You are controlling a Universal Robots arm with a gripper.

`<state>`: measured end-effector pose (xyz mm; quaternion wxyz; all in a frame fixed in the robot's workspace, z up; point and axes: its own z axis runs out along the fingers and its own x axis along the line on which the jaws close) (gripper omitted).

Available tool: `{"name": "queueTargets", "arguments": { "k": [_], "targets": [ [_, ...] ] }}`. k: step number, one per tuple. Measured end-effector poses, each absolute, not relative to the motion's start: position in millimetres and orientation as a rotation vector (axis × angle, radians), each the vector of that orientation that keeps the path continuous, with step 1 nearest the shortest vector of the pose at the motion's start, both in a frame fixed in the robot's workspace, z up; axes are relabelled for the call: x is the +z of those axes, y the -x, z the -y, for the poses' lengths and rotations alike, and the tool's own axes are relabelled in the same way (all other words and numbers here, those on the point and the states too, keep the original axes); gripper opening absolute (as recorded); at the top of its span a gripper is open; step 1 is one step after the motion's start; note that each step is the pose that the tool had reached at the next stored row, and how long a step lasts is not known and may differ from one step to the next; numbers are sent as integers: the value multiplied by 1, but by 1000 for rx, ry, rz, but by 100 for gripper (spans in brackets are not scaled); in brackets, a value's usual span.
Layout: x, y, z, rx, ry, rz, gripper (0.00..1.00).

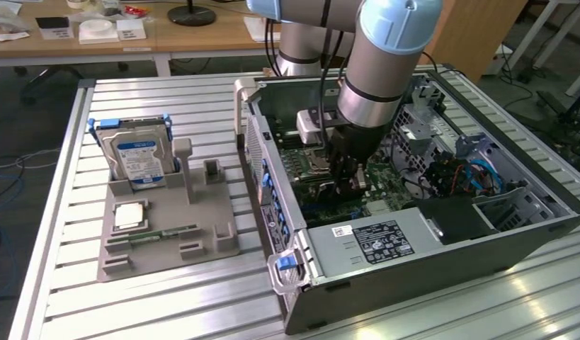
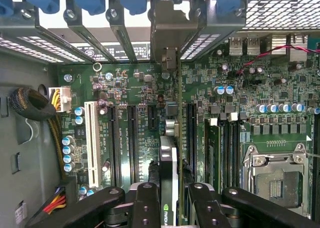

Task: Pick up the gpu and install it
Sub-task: 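Insert the gpu into the slot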

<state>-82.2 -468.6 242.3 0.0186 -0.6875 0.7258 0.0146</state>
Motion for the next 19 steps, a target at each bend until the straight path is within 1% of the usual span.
{"name": "queueTargets", "arguments": {
  "k": [19],
  "targets": [
    [242, 86, 468, 38, 2160, -2222, 27]
  ]
}}
